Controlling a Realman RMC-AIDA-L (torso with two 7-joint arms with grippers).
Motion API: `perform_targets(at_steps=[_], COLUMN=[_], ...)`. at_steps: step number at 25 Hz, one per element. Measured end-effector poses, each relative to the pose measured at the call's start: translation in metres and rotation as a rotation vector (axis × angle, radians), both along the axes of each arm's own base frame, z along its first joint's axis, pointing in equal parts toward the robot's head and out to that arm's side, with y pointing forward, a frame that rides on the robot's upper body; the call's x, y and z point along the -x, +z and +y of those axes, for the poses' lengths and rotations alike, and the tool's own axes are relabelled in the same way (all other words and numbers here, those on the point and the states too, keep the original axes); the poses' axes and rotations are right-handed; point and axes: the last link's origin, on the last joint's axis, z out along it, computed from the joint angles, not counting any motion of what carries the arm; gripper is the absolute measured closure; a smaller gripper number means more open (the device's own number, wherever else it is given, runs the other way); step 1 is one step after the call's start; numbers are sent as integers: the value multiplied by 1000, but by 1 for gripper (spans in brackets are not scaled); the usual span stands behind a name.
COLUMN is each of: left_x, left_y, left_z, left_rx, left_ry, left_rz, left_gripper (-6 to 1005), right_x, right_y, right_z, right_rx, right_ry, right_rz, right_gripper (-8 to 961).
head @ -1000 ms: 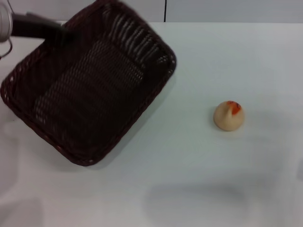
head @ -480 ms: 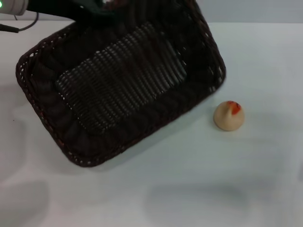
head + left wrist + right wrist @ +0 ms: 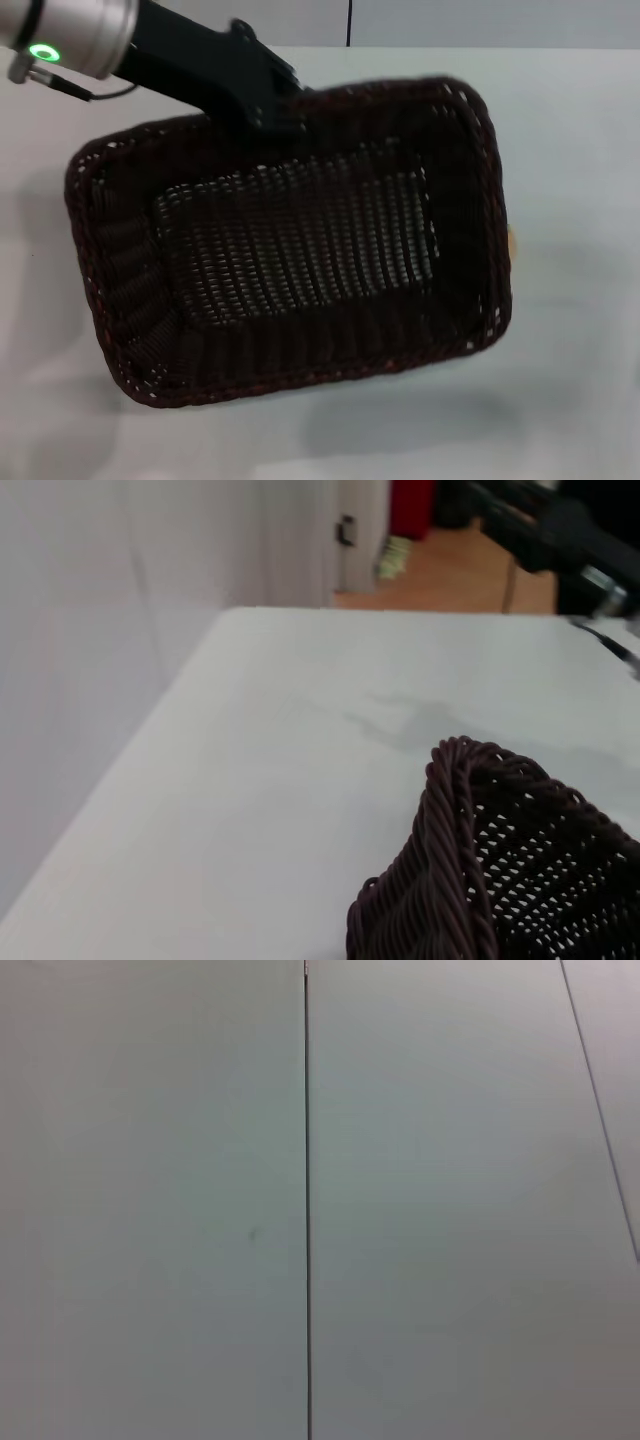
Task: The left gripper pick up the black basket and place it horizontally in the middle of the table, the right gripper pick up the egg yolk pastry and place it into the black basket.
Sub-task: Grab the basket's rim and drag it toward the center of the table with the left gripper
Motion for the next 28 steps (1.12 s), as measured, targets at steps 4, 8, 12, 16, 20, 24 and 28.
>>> perform_targets(at_steps=[4,8,12,16,20,24,28], left_x=[-8,-15,-22,-26,-24,-23,-20], left_y=[-12,-21,-27,-32,-35,-37,-39], left_z=[-3,-3,0,2,3,3,2], left_rx=[35,42,36,25,17,23,25], left_ry=[-66,-110,-139,-152,-140,-134,-133], left_rz=[38,54,71,89,102,108,121], left_gripper=[763,758,753,747,742,736,731], right_x=[-1,-3,-4,-5,-6,-6,-5], right_y=[1,1,2,3,3,3,3], right_z=[-2,-5,-8,-11,-14,-15,-15], right_rx=[-7,-10,-16,-23,-28,-32,-33], right_ry=[-2,-9,-14,-18,-20,-18,-16], right_rz=[-1,1,1,1,2,2,2], right_gripper=[479,480,479,479,479,479,479])
